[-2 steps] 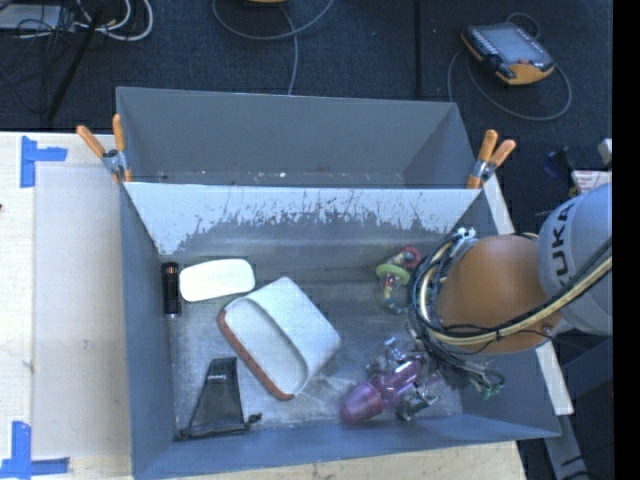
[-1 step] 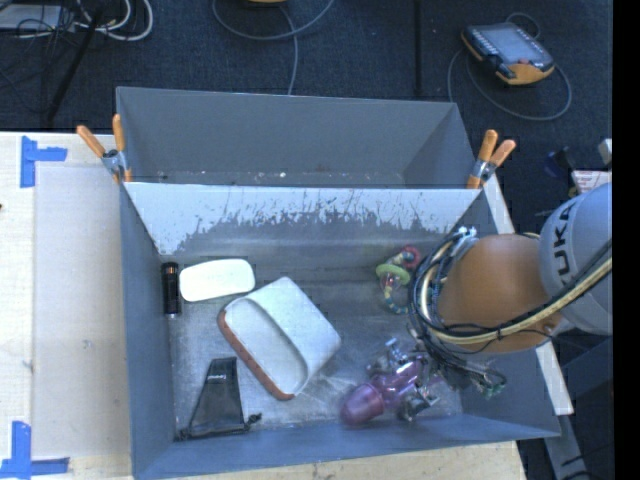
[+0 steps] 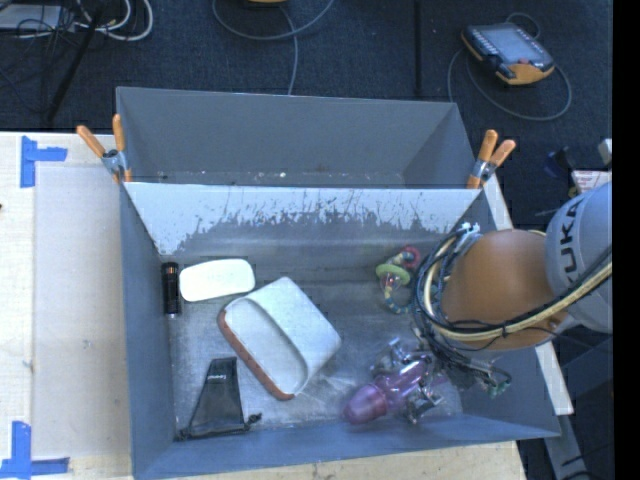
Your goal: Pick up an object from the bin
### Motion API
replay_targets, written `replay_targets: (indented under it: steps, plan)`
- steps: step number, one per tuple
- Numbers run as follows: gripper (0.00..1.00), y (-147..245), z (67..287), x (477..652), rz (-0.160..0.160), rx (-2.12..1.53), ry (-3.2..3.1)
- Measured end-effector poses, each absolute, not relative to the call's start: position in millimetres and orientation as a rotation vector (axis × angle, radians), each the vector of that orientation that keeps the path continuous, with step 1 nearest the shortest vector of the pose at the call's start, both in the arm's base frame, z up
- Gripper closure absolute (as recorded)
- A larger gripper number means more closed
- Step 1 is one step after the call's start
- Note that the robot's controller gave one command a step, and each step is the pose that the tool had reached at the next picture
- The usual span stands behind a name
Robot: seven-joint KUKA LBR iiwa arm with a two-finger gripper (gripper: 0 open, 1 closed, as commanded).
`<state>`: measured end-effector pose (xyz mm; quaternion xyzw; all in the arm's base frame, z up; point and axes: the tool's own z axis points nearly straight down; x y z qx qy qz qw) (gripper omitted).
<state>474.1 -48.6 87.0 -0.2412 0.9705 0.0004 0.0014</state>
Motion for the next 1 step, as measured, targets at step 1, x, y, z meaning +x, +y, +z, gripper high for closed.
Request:
replay_targets:
  steps: [1]
  plan:
    - [1.00,-48.5,97.0,473.9,0.001,-0.756,3.049]
